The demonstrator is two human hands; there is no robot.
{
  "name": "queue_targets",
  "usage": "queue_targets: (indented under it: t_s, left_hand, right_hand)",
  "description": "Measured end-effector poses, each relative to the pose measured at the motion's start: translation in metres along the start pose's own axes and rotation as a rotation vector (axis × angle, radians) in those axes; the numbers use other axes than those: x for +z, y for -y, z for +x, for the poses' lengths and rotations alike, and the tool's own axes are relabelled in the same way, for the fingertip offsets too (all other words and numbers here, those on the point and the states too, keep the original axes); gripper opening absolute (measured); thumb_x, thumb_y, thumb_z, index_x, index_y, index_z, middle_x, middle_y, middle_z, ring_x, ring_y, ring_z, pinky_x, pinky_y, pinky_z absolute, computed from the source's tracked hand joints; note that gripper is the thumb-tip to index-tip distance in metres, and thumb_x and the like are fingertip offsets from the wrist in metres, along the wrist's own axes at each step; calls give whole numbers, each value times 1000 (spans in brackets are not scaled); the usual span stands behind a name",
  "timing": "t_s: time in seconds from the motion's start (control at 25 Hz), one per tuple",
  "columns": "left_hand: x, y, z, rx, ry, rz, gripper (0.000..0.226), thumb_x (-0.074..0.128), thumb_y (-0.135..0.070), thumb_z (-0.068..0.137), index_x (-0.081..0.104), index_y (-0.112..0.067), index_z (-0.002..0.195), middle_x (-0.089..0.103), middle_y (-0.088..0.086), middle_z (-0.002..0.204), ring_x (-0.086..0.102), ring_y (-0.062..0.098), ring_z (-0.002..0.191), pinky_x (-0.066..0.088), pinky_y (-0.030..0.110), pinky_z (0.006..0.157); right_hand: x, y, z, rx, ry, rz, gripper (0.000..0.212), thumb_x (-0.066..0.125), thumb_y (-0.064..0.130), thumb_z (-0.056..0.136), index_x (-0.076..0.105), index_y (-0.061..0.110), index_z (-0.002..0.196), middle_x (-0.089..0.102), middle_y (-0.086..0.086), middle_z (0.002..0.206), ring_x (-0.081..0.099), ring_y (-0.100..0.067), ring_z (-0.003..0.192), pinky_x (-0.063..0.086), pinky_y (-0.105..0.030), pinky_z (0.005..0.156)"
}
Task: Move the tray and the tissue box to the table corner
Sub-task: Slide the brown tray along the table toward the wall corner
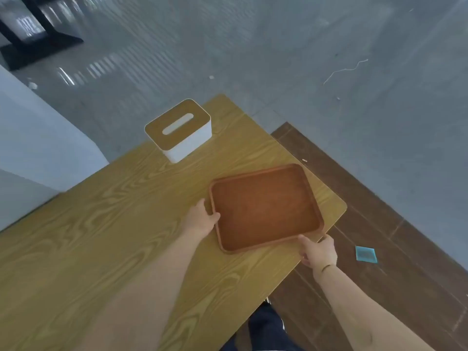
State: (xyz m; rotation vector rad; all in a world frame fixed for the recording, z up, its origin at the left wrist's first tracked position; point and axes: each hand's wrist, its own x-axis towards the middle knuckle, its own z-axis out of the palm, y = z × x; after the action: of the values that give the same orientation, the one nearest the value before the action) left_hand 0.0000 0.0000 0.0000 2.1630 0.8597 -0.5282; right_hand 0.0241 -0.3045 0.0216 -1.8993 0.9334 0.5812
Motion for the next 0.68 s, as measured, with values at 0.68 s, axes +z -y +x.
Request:
queue_targets:
  t_s: [0.68]
  left_hand:
    - [-10,16,-53,-201,-319,-441,69,48,11,79,41,-23,139,63,11,105,63,31,90,54,46,83]
  right_hand:
    - [14,52,19,-144,306,136,68,65,-13,85,30,28,125,60,-20,109,75,-24,65,61,-37,67]
